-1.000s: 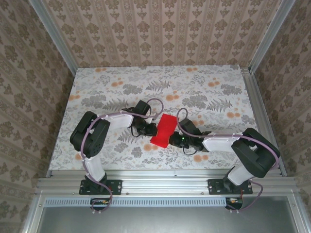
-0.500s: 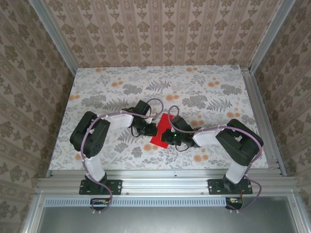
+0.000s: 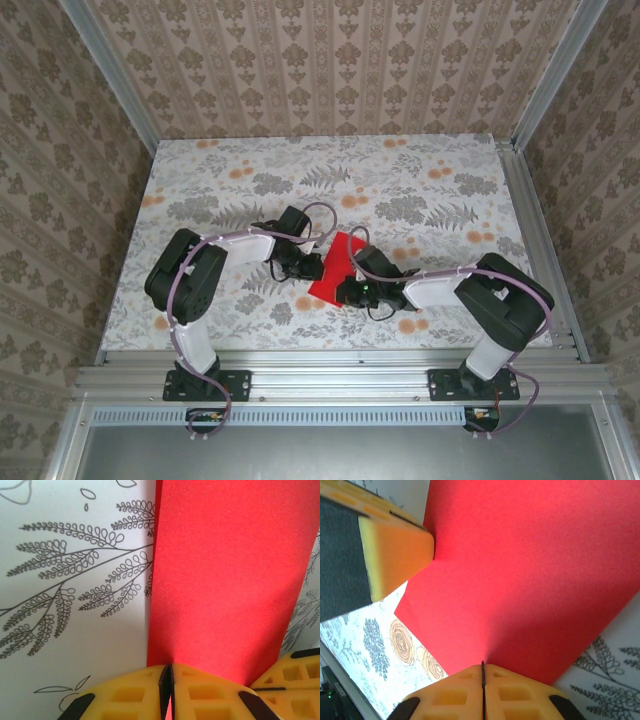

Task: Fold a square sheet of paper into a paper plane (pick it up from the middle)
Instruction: Fold the square sheet of paper in half at the center of the table.

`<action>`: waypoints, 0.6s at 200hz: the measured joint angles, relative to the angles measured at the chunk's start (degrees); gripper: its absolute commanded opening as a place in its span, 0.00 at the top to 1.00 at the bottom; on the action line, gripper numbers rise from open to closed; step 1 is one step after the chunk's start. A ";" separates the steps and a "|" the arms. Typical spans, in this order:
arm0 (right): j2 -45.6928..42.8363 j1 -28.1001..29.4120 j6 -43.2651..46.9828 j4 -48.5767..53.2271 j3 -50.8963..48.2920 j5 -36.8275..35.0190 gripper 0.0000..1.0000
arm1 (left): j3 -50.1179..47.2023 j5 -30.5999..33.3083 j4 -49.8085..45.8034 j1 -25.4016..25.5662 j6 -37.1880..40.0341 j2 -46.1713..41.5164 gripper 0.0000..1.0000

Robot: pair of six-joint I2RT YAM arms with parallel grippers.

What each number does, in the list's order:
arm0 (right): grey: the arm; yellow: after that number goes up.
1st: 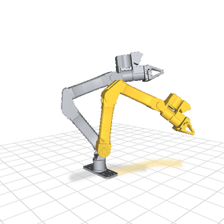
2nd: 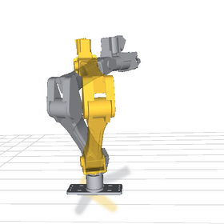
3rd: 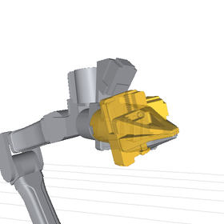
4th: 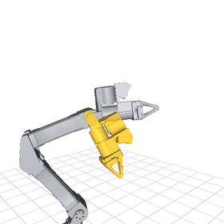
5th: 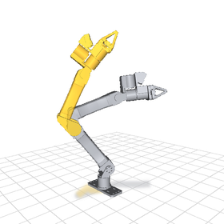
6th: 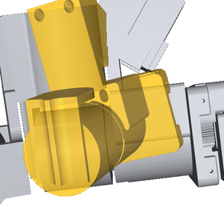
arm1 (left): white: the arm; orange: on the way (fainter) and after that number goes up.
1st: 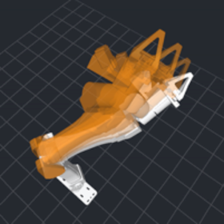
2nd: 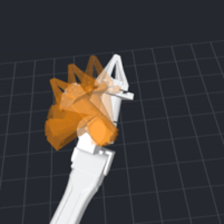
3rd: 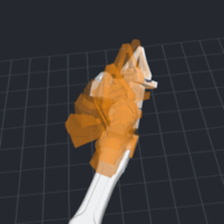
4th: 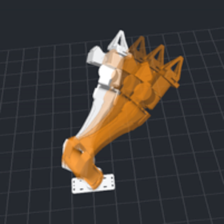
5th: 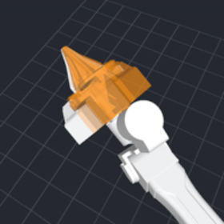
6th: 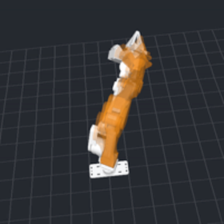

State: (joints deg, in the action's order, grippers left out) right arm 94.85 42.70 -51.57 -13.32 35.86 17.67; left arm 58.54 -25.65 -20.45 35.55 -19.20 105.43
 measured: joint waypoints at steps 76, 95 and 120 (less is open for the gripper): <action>-5.68 1.86 0.61 6.12 -3.06 0.15 0.89 | 0.00 0.00 -0.07 -0.02 0.00 0.00 0.86; -5.92 1.88 -0.09 5.97 -3.21 0.61 0.89 | 0.00 -0.02 -0.07 -0.02 0.00 0.00 0.86; -5.60 1.88 -1.51 3.80 -2.29 0.87 0.89 | 0.04 -0.02 -0.17 -0.02 0.00 -0.02 0.86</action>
State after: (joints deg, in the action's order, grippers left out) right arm 89.25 44.58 -53.08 -9.52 33.56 18.55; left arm 58.59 -25.67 -20.62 35.53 -19.20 105.41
